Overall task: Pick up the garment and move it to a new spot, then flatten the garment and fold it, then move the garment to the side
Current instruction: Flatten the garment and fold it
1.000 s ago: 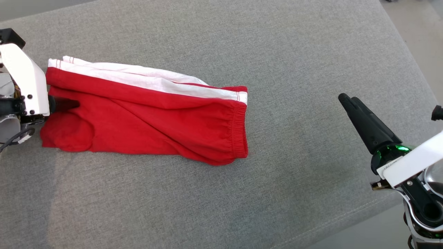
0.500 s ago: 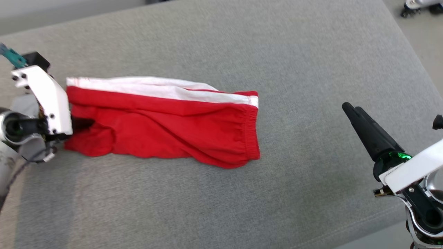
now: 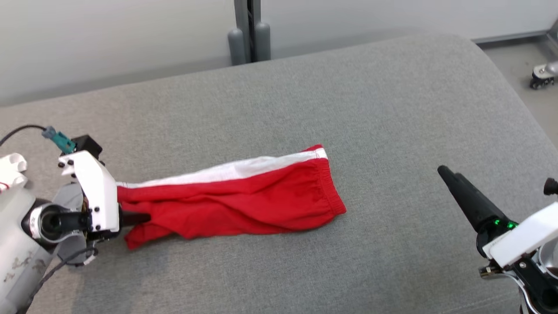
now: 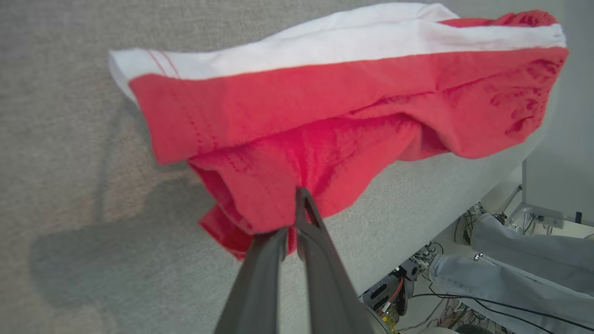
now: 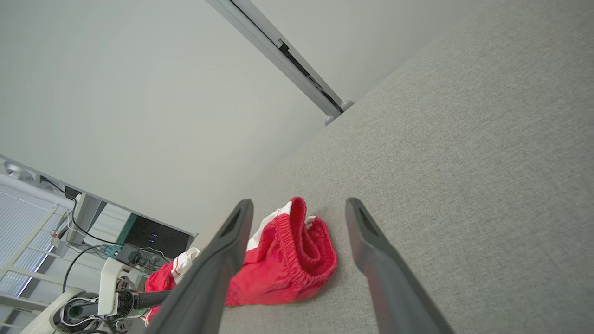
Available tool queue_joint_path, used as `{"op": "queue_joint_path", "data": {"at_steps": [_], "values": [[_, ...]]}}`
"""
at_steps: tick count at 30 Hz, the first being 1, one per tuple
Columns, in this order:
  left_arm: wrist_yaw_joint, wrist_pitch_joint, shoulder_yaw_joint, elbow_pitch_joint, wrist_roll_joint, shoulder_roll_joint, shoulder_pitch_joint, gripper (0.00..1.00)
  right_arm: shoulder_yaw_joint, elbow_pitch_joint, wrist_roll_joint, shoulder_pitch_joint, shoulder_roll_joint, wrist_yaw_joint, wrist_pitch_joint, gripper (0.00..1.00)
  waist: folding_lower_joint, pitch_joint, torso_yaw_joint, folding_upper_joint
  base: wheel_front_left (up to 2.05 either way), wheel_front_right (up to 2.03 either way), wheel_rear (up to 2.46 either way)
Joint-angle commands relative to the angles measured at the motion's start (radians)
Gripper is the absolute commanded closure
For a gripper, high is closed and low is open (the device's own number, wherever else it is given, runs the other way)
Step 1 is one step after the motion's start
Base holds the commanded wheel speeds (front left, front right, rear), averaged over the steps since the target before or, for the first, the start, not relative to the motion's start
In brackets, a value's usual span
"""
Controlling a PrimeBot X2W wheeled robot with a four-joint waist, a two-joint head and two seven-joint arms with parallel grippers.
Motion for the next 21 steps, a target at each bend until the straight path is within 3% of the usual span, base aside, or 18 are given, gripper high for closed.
{"op": "queue_joint_path", "data": {"at_steps": [1,11,12,13,21], "values": [[0.019,-0.009,0.006,-0.023,-0.013,0.011,0.035,1.00,-0.010,-0.004,0.000,0.023,-0.004,0.002,0.009,0.00,0.0000,-0.041,0.019,0.0000,0.00,0.00,0.00],[0.087,-0.057,-0.003,-0.119,-0.019,0.046,0.164,0.97,-0.032,-0.012,-0.023,0.081,0.024,0.002,0.049,0.00,0.0000,-0.102,0.028,0.0000,0.00,0.00,0.00],[0.091,-0.074,-0.002,-0.113,-0.010,0.044,0.169,0.52,-0.033,-0.012,-0.027,0.082,0.029,0.002,0.053,0.00,0.0000,-0.105,0.029,0.0000,0.00,0.00,0.00],[0.092,-0.088,-0.005,-0.106,-0.001,0.040,0.175,0.00,-0.032,-0.011,-0.031,0.083,0.032,0.002,0.056,0.00,0.0000,-0.107,0.030,0.0000,0.00,0.00,0.00],[0.063,-0.144,-0.026,-0.067,0.063,0.042,0.162,0.00,-0.033,-0.004,-0.051,0.090,0.045,0.002,0.071,0.00,0.0000,-0.127,0.051,0.0000,0.00,0.00,0.00]]}}
